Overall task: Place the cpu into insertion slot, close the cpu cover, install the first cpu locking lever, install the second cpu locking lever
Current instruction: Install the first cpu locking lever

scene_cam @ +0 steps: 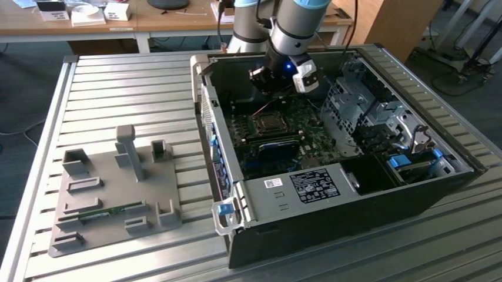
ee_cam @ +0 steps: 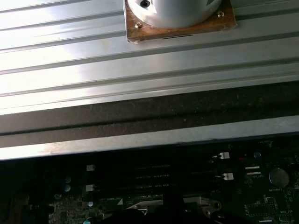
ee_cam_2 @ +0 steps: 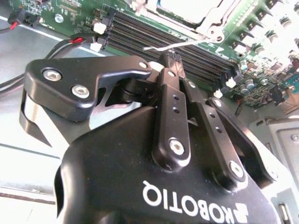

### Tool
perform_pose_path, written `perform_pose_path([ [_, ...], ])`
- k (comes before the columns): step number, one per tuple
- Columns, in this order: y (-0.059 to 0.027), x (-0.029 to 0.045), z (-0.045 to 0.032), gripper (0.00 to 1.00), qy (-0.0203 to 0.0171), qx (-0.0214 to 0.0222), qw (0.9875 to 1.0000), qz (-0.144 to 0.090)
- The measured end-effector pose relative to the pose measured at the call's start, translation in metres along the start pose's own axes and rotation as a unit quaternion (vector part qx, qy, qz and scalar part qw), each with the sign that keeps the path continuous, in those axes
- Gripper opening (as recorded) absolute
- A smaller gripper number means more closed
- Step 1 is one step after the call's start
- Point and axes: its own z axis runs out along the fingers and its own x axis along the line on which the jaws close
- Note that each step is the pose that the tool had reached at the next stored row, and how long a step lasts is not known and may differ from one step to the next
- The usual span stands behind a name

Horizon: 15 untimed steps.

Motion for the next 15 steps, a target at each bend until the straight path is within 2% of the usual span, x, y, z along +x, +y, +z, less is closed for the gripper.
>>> perform_pose_path([
  [7,-0.0016,0.0021,0.0050,0.11,-0.0075,-0.0020,1.0000,-0.002],
  [15,-0.0027,0.0055,0.0078,0.11,-0.0114,-0.0025,0.9999,-0.003],
])
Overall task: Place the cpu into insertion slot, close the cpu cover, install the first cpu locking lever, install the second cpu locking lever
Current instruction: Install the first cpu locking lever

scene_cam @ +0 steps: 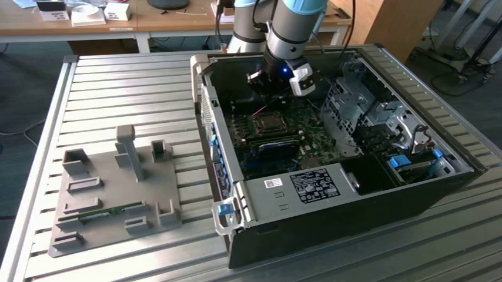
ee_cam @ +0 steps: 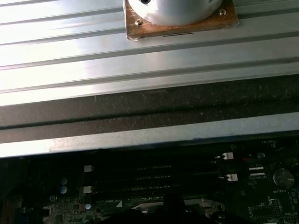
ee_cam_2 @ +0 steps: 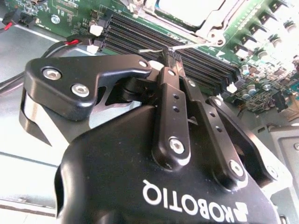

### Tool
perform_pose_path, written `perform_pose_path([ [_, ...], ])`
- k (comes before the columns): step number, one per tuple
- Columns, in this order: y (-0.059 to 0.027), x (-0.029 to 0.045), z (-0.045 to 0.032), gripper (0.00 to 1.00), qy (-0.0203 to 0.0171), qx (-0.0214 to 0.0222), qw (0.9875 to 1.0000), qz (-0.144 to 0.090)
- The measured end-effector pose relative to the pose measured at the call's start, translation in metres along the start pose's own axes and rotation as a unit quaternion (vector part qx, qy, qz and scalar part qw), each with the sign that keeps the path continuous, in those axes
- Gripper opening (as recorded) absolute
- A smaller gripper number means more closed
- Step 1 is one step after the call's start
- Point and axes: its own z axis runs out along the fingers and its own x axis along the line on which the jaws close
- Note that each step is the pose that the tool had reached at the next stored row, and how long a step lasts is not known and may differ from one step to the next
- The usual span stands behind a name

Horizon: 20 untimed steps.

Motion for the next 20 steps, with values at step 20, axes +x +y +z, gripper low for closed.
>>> perform_pose_path([
  [20,-0.0016,0.0001,0.0062,0.11,-0.0009,-0.0002,1.0000,0.000],
])
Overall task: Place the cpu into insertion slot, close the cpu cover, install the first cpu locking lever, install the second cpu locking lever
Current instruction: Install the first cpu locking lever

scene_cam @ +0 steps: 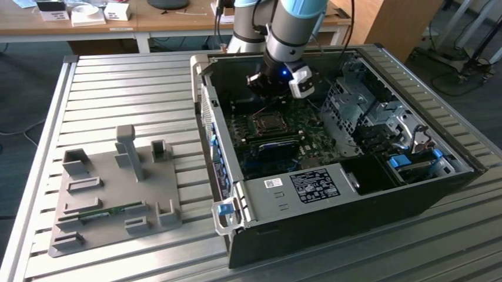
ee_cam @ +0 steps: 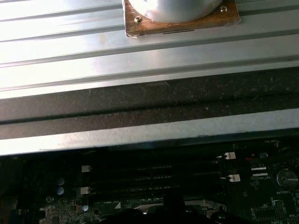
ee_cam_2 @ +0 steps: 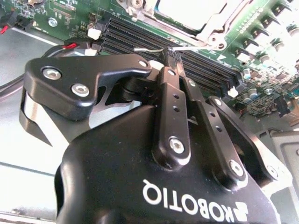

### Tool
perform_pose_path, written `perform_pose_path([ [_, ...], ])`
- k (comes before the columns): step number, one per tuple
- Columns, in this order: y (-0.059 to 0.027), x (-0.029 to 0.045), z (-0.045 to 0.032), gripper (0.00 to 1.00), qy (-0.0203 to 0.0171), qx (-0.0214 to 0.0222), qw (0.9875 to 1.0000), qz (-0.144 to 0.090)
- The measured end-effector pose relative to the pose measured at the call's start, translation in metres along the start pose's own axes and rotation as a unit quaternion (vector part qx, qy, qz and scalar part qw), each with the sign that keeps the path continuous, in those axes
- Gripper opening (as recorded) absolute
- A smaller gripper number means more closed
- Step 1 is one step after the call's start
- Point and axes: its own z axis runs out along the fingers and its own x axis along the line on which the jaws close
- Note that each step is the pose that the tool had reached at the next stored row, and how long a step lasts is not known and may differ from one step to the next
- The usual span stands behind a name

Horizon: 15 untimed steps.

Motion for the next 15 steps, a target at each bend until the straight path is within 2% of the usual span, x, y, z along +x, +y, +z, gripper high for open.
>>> perform_pose_path([
  [15,-0.0007,0.0000,0.0025,0.11,0.0005,0.0002,1.0000,0.000],
])
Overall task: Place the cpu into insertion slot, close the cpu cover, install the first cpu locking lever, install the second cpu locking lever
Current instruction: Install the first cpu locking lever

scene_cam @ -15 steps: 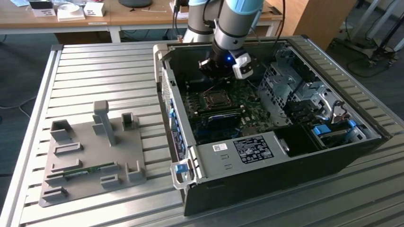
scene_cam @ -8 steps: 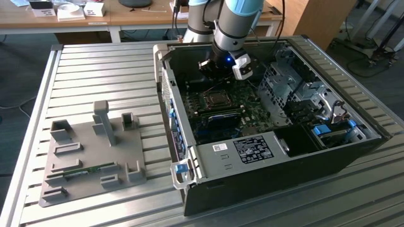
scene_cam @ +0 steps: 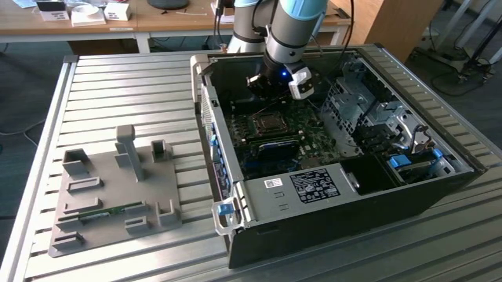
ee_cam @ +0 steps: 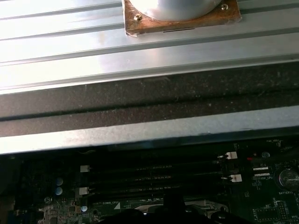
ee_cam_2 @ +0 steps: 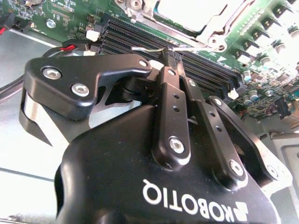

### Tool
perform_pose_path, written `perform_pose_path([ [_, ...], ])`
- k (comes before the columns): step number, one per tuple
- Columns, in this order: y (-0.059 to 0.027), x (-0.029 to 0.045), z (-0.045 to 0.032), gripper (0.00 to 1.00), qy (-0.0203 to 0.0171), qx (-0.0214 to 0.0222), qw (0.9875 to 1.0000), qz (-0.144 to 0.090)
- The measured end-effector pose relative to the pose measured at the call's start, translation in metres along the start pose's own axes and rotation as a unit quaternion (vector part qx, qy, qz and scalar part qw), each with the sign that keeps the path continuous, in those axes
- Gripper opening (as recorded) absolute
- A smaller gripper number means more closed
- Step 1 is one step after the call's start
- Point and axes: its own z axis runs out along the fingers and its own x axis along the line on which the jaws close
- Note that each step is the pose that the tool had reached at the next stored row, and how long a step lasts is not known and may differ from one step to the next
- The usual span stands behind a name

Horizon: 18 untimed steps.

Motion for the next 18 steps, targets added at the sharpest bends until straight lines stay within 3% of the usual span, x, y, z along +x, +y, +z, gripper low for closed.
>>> perform_pose_path([
  [18,-0.0009,-0.0001,0.0034,0.11,0.0001,0.0001,1.0000,0.000],
])
